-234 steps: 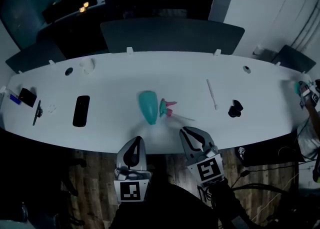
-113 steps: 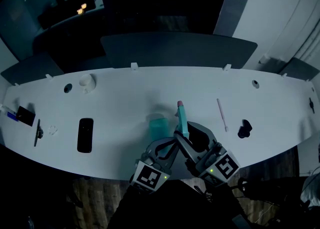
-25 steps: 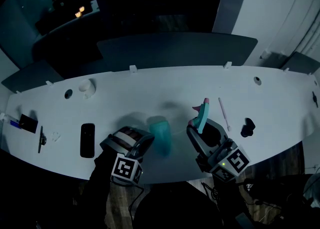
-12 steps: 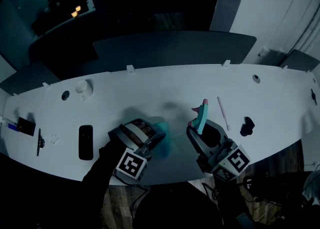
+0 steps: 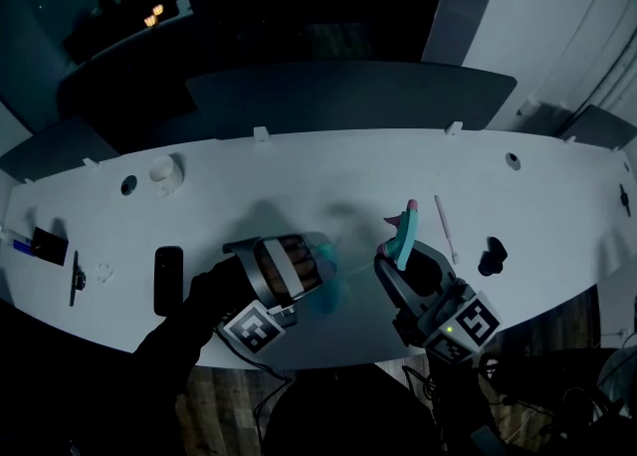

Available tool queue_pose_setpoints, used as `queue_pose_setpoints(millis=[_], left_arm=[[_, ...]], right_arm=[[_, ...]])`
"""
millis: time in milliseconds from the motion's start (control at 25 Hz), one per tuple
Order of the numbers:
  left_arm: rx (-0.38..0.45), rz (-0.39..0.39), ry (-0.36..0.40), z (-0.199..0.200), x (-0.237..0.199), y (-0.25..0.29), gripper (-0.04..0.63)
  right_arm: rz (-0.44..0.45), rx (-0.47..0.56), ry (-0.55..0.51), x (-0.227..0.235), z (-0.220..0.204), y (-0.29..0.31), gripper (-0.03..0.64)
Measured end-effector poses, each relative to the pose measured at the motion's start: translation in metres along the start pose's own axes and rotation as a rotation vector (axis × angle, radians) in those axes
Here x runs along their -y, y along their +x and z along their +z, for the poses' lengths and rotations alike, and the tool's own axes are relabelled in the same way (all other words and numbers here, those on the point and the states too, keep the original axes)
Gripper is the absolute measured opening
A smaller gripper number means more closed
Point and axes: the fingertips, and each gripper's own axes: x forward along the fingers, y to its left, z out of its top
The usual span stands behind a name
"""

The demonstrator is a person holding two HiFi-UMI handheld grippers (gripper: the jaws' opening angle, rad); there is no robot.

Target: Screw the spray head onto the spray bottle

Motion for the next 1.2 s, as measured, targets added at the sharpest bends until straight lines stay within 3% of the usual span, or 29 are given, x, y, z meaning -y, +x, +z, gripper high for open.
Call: queue_pose_setpoints(millis=[240,400,640,920,1000,1200], left_arm=[[0.059,-0.042,-0.070,0.005,0.011,-0.015,0.003],[0.023,0.039,-0.090,-0.005,-0.007,-0.014,0.005],[-0.006,0.003,-0.089,-0.013,-0.007,-0.003,0.005],[-0.014,0.112,-0.205,-0.021,-0.034,-0.006,0.005],[0.001,0.130,-0.353,-0.020,-0.040,-0.007,0.004],[0.084,0.230,-1.113,-0.031,-0.058,-0.015,0.002]], right_arm=[[0.004,-0.009,0.004,0.003,-0.002,0.001,0.123],[0.013,-0.016,0.010,0.004,-0.003,0.002,0.123],[0.012,-0.017,0.008,0.003,-0.003,0.003,0.123],[0.000,0.060,-0.012,0.011,0.008,0.001,0.123],[-0.001,0.063,-0.012,0.011,0.008,0.001,0.123],[0.001,0.015,0.015,0.010,0.000,0.001,0.123]])
